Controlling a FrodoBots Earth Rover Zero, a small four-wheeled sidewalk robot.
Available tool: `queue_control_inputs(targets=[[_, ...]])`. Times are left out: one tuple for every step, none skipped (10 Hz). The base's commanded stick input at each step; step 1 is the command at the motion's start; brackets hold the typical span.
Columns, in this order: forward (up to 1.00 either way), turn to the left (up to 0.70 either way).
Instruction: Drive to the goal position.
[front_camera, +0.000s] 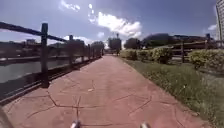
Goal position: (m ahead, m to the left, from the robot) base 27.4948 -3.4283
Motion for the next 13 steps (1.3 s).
queue_control_inputs(targets=[[0.85, 0.00], [0.85, 0.00], [0.85, 0.00], [0.85, 0.00], [0.85, 0.00], [0.85, 0.00], [0.85, 0.00], [0.85, 0.00], [0.85, 0.00], [0.85, 0.00], [0.85, 0.00], [0.85, 0.00], [0.85, 0.00]])
